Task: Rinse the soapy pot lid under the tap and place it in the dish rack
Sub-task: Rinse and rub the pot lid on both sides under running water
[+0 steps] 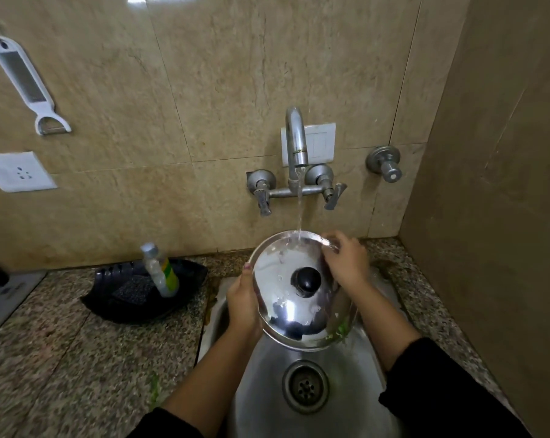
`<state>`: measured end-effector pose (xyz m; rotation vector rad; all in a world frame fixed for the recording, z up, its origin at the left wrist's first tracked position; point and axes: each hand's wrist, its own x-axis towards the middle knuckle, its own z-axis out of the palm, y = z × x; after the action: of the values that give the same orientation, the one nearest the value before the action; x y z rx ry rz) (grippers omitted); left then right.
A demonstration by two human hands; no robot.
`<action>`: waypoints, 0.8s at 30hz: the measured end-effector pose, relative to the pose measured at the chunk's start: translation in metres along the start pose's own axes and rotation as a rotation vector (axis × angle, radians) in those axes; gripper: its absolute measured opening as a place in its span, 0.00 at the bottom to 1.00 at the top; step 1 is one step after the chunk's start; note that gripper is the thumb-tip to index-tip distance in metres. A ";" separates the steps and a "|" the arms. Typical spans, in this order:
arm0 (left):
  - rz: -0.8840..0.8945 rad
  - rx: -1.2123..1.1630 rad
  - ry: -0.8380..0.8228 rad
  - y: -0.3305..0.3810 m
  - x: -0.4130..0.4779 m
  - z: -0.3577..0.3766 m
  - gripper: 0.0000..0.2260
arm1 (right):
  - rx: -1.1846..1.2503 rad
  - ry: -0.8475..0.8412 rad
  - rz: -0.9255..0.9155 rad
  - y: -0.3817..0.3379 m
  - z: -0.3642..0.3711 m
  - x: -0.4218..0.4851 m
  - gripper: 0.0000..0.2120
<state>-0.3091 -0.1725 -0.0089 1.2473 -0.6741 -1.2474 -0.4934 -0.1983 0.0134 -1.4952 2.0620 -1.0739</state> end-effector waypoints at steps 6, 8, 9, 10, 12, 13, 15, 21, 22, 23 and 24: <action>-0.169 -0.003 -0.172 0.015 -0.001 -0.004 0.15 | 0.490 -0.174 0.032 -0.004 -0.003 0.031 0.12; -0.097 0.133 -0.235 0.020 0.005 -0.009 0.16 | 0.451 -0.274 -0.044 -0.011 -0.010 0.035 0.13; -0.042 0.208 -0.270 0.023 0.009 -0.009 0.16 | 0.409 -0.341 -0.094 -0.017 -0.012 0.036 0.13; 0.010 0.287 -0.295 0.027 0.011 -0.005 0.16 | 0.361 -0.416 -0.141 -0.024 -0.011 0.035 0.13; 0.088 0.408 -0.324 0.031 0.016 0.002 0.19 | 0.287 -0.545 -0.208 -0.038 -0.005 0.031 0.12; 0.105 0.429 -0.314 0.031 0.019 0.006 0.20 | 0.267 -0.578 -0.229 -0.043 -0.001 0.028 0.12; 0.135 0.443 -0.263 0.031 0.019 0.009 0.21 | 0.231 -0.537 -0.250 -0.041 0.004 0.026 0.12; 0.073 0.303 -0.090 0.016 0.020 -0.003 0.17 | 0.203 -0.209 -0.016 0.002 0.000 0.032 0.10; 0.080 0.323 -0.098 0.015 0.018 -0.001 0.18 | 0.102 -0.193 -0.088 -0.003 0.003 0.030 0.11; 0.099 0.355 -0.117 0.015 0.015 0.003 0.18 | 0.039 -0.201 -0.196 -0.011 0.008 0.025 0.12; 0.126 0.372 -0.141 0.016 0.010 0.007 0.18 | 0.013 -0.256 -0.317 -0.020 0.013 0.020 0.14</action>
<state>-0.3076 -0.1865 0.0052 1.4008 -1.1085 -1.1445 -0.4787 -0.2240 0.0231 -1.8892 1.6807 -0.9414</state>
